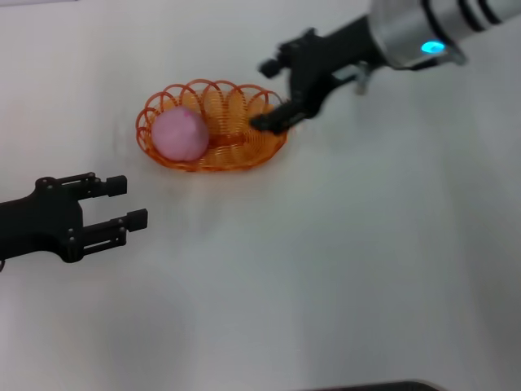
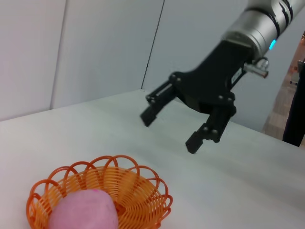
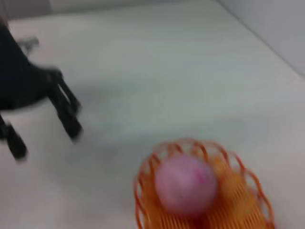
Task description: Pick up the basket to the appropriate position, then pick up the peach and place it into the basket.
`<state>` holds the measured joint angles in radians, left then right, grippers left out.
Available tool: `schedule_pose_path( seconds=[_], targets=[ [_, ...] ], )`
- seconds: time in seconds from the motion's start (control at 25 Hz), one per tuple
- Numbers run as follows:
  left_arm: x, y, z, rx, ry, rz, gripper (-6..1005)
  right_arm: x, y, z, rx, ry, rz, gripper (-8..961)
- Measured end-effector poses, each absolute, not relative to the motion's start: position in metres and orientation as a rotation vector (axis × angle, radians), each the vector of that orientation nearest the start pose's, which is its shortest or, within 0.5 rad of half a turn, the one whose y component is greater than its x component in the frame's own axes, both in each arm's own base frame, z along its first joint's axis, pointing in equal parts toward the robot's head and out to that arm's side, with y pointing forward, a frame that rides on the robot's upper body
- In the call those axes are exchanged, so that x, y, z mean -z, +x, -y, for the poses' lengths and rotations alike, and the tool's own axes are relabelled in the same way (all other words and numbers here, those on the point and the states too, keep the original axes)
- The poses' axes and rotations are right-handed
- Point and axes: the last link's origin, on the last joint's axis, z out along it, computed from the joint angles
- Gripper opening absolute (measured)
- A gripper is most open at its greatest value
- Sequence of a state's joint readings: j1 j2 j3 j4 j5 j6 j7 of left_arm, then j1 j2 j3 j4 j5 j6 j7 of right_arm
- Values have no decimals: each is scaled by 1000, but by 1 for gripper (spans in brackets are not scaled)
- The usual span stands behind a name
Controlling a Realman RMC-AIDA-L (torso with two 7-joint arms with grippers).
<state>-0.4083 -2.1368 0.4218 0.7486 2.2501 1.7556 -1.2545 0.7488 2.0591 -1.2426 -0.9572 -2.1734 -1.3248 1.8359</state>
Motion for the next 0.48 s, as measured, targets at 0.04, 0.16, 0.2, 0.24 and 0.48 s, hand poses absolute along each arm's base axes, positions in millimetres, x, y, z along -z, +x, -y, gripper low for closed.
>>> schedule_pose_path(
  seconds=[0.04,0.16,0.2,0.24,0.48],
  targets=[
    [-7,-304,-268,672,-2732,664,631,23,160,-392,3,-2908,-306,907],
    [-7,-304,-268,674,-2733,671,631,8,182,-385,62,-2883,-375,905],
    [-7,-304,-268,674,-2733,671,631,4,187,-383,62,-2878,-395,904],
    [-7,-304,-268,675,-2733,672,631,1,190,-380,62,-2878,-411,904],
    [-7,-303,-268,678,-2733,680,631,-3,204,-372,25,-2872,-448,901]
  ],
)
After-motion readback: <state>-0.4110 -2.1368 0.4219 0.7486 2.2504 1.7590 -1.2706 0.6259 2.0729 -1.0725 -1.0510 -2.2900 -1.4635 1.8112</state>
